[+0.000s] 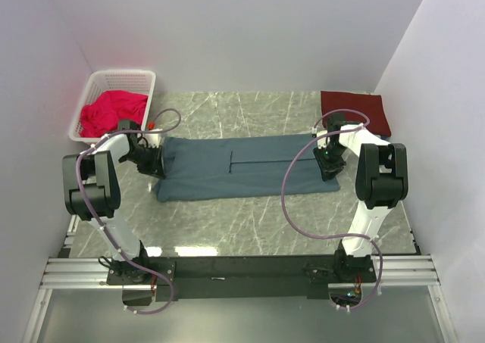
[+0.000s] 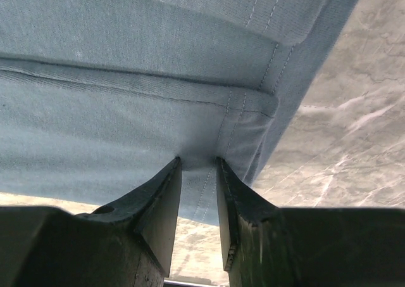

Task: Fold and stack the t-shirts
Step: Fold the tshirt

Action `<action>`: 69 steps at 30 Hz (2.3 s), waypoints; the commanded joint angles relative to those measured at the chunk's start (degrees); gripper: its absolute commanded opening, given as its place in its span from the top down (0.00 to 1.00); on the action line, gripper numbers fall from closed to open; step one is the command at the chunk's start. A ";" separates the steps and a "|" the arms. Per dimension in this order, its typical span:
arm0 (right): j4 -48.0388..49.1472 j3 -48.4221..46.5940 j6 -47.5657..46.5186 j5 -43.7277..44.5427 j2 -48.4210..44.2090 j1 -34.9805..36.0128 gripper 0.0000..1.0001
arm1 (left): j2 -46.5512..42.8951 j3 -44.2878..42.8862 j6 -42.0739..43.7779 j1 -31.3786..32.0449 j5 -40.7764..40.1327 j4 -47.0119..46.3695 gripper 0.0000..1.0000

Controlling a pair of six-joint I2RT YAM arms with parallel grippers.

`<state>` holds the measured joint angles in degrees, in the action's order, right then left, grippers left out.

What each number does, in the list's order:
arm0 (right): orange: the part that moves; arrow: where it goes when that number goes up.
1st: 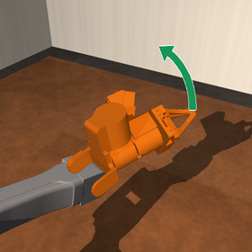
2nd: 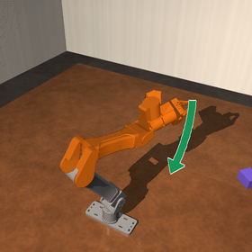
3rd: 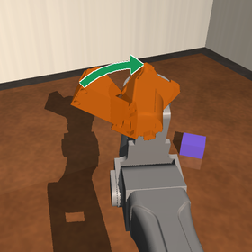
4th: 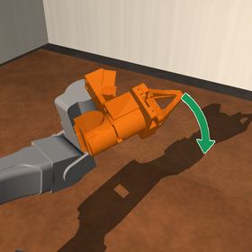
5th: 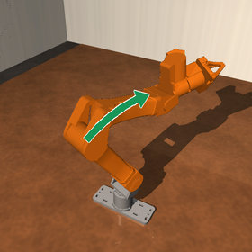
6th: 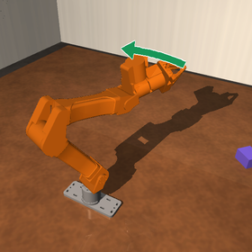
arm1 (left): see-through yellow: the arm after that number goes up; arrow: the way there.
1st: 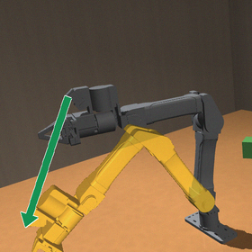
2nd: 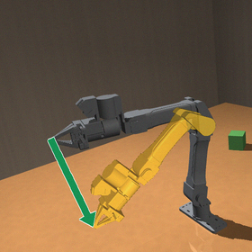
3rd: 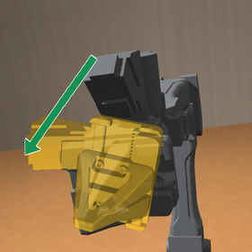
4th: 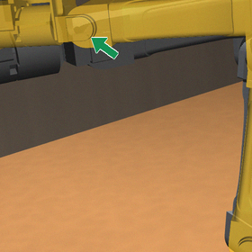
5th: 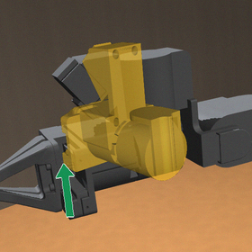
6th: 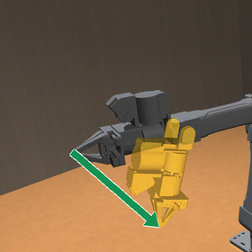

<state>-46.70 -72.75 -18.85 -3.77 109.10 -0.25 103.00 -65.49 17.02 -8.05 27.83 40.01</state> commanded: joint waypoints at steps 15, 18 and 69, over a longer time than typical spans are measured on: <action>-10.34 -8.45 -4.96 -13.20 -6.36 -1.15 0.61 | -12.38 -0.43 5.83 2.95 0.05 5.17 0.66; -9.91 -9.07 -5.75 -9.60 -4.51 -0.45 0.70 | -13.79 2.91 5.66 7.08 -3.12 4.99 0.71; -3.13 -3.54 -7.25 5.44 2.87 23.02 0.93 | 5.46 -18.45 -18.95 15.26 -9.80 -6.35 0.82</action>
<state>-50.28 -75.79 -25.12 -0.95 111.46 22.61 111.57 -85.10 1.19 7.11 20.45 36.49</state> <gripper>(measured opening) 0.073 0.178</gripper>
